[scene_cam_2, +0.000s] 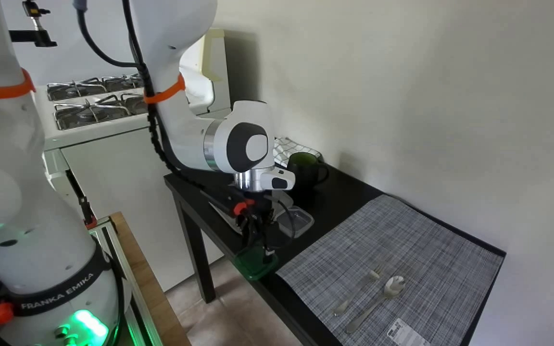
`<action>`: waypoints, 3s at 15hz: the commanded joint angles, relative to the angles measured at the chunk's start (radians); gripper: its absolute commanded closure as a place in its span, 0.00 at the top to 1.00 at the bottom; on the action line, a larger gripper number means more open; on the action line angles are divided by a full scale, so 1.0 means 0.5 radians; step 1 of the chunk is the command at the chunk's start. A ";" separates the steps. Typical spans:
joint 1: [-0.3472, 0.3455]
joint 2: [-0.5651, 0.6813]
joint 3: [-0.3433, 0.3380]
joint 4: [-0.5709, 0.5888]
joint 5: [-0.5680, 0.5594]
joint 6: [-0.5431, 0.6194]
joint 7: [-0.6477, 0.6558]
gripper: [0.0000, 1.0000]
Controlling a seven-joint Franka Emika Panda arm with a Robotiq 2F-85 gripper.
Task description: Put the green lid on the clear container.
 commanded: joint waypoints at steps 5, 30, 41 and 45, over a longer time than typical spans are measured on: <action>-0.038 0.128 -0.050 0.001 -0.048 0.241 0.125 1.00; -0.071 0.157 -0.090 0.009 -0.306 0.305 0.435 0.13; -0.103 0.110 -0.033 0.015 -0.247 0.295 0.410 0.00; -0.108 0.013 0.030 0.018 -0.216 0.235 0.373 0.00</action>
